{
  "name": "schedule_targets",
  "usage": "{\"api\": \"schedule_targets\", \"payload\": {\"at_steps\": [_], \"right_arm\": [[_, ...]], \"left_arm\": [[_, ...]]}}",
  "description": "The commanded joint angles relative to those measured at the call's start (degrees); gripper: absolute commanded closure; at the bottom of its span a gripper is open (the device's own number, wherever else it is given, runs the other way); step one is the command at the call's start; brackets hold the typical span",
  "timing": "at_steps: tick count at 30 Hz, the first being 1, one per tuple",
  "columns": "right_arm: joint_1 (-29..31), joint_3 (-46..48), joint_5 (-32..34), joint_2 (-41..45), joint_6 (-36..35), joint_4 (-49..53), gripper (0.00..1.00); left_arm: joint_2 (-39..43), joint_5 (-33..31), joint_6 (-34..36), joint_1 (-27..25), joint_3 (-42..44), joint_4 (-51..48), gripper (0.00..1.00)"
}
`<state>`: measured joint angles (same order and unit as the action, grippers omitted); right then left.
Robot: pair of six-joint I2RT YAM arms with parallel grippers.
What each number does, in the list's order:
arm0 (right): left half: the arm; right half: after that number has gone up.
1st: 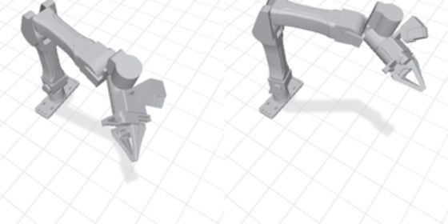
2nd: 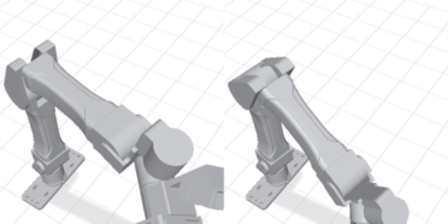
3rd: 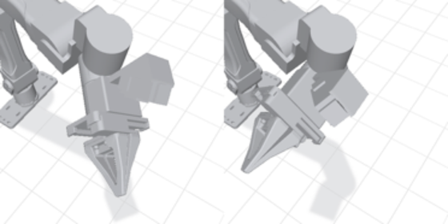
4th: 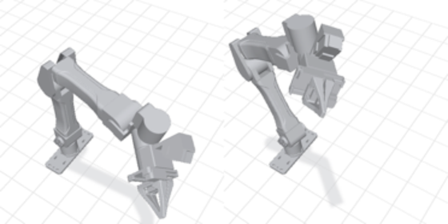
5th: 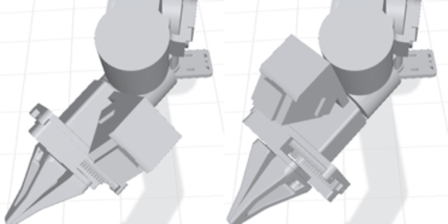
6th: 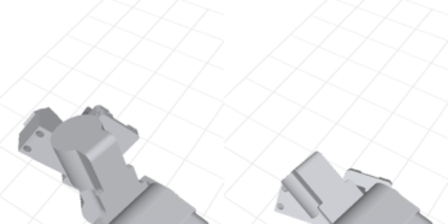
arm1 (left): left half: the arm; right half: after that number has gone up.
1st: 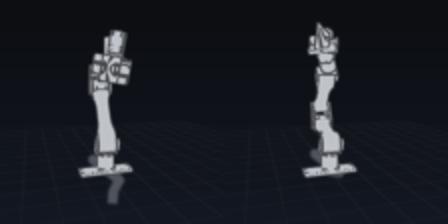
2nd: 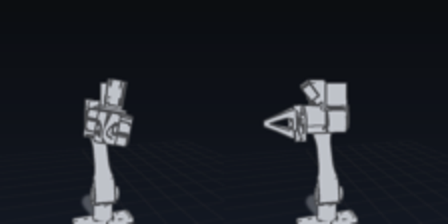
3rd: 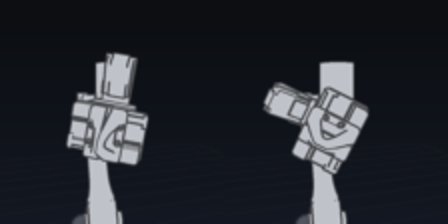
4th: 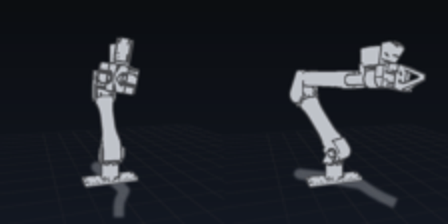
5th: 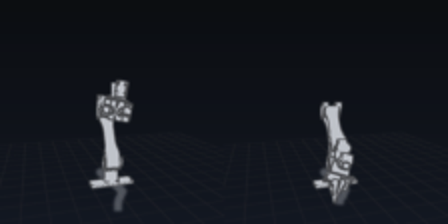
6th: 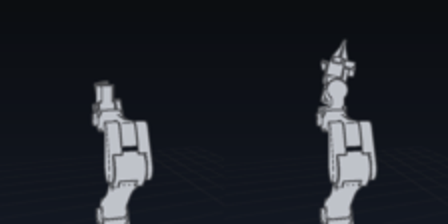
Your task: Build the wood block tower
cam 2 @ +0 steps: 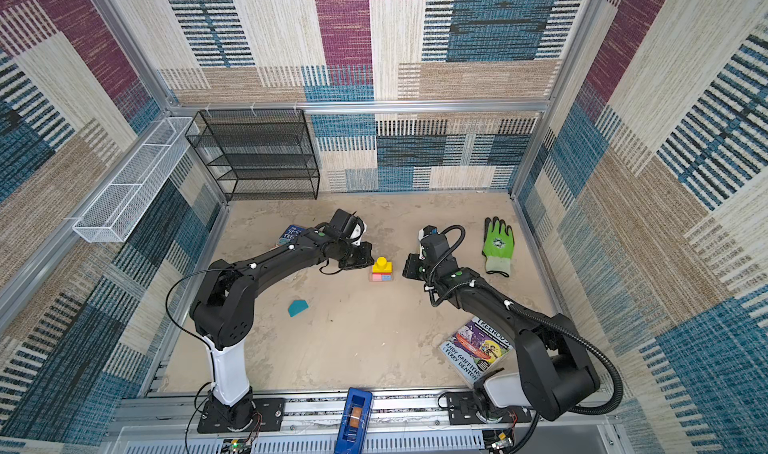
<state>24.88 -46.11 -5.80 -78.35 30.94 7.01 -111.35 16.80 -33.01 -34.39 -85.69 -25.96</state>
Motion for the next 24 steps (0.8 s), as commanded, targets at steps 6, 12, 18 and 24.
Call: {"api": "schedule_targets", "payload": {"at_steps": [6,12,18,24], "right_arm": [[-0.01,-0.34,0.26,2.1,0.09,-0.11,1.0],[-0.01,0.05,-0.3,2.66,0.61,0.12,1.0],[-0.01,0.3,-0.24,3.39,1.97,0.27,0.95],[-0.01,-0.41,0.09,3.46,3.53,0.65,0.81]], "left_arm": [[6.43,-8.37,3.24,-0.06,-0.29,-8.06,0.98],[14.77,-14.45,4.74,-0.06,3.68,-14.84,0.89],[23.62,-18.0,2.96,-0.06,9.26,-20.63,0.76],[30.53,-21.0,1.09,-0.06,13.81,-25.84,0.73]]}}
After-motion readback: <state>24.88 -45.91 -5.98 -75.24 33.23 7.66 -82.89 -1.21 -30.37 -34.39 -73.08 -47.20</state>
